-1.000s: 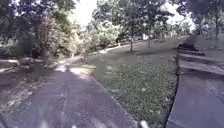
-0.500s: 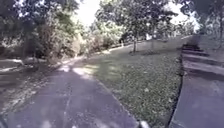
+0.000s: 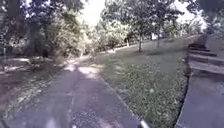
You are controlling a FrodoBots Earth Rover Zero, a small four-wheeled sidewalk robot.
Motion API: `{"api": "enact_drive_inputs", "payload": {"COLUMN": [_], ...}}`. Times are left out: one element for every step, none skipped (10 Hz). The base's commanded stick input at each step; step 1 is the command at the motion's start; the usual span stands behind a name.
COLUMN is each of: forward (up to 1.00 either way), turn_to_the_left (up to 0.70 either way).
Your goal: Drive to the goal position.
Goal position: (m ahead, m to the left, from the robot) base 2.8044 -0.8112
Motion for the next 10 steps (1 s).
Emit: {"api": "enact_drive_inputs", "payload": {"forward": [0.0,0.0,0.0,0.0,0.0,0.0,0.0,0.0,0.0,0.0], "turn_to_the_left": [0.35,0.11,0.0,0.0,0.0,0.0,0.0,0.0,0.0,0.0]}}
